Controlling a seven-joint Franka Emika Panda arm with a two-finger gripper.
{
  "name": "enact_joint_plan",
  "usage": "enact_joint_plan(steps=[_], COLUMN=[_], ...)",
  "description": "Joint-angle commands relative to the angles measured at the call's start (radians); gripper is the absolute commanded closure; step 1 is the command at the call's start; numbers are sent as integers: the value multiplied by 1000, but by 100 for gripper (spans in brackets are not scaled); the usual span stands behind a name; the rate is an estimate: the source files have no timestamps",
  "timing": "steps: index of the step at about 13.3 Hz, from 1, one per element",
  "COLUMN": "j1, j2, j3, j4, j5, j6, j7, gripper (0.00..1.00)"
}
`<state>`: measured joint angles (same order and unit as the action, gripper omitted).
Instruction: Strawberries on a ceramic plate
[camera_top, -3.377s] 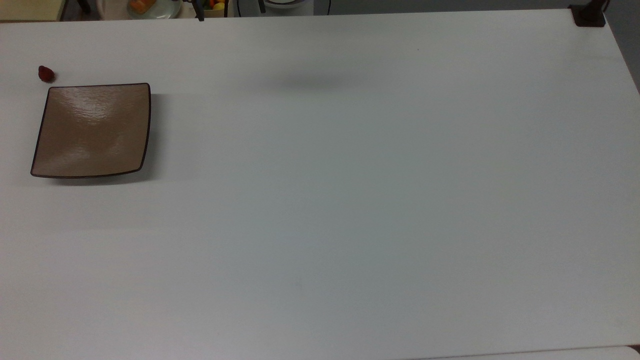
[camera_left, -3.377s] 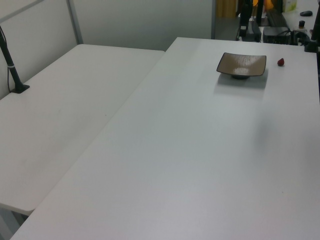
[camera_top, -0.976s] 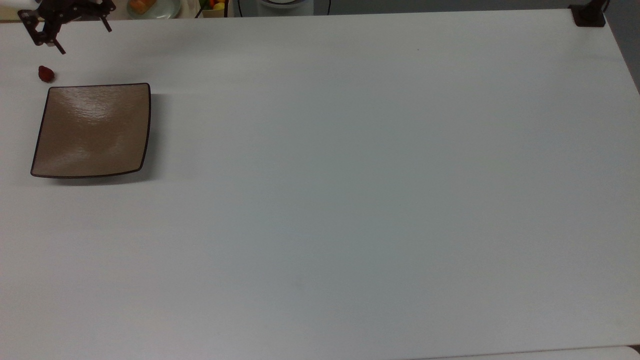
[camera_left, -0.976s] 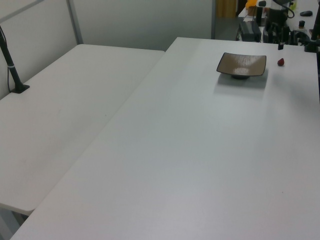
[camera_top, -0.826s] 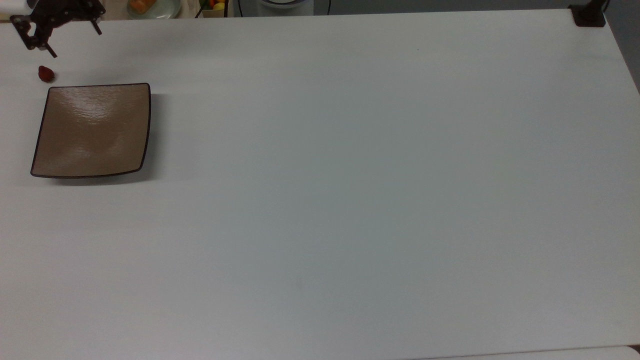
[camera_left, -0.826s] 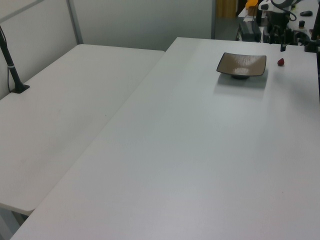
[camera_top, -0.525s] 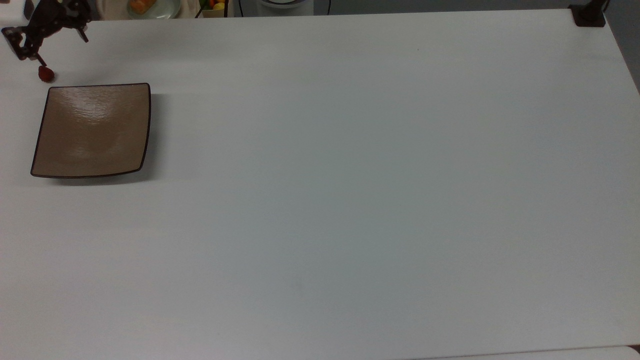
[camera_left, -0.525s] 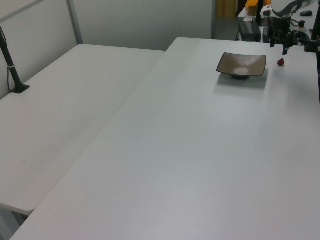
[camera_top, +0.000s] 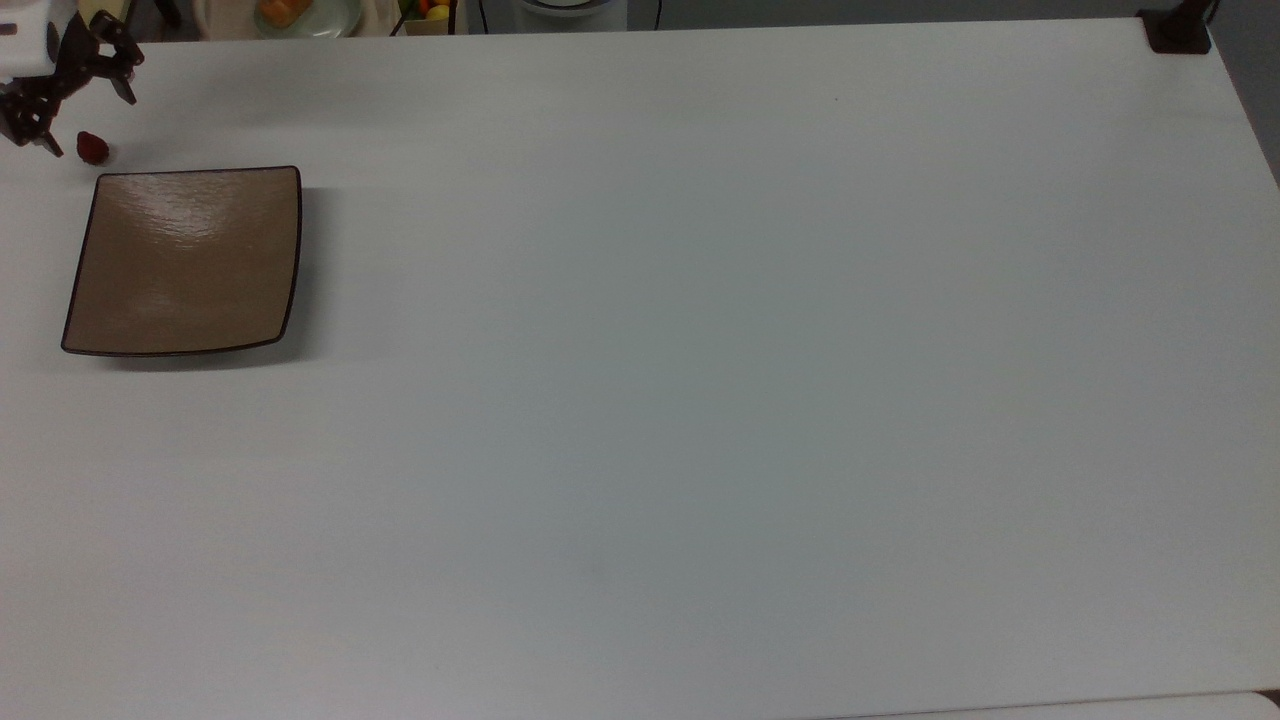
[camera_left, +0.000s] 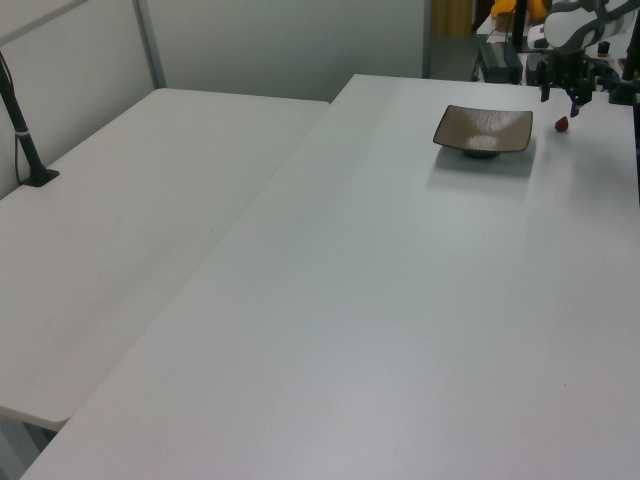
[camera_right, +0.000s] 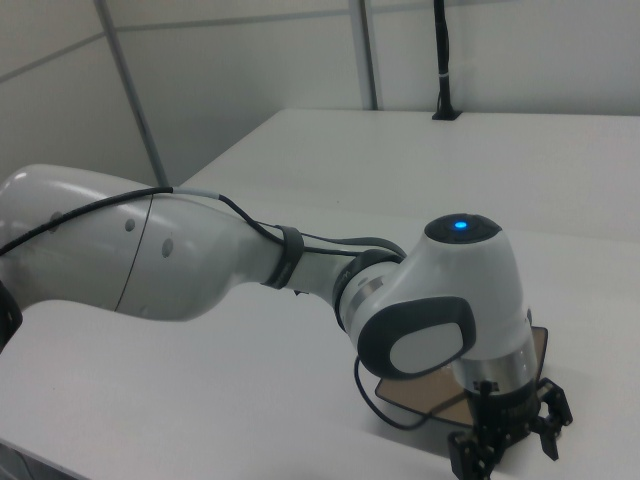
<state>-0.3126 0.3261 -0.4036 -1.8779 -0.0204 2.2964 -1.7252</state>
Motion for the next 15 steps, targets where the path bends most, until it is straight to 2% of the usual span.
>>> enact_joint_plan(steps=[1, 4, 8, 11, 15], j1=[-16, -20, -20, -20, -40], j2=[20, 33, 45, 48, 54], j3=[-9, -11, -11, -12, -18], j4=[-18, -41, -55, -64, -60], j5=[-9, -9, -7, -7, -4], j6=[73, 107, 124, 136, 138], j7=[-92, -115, -131, -131, -158], gripper=[0, 2, 11, 27, 29])
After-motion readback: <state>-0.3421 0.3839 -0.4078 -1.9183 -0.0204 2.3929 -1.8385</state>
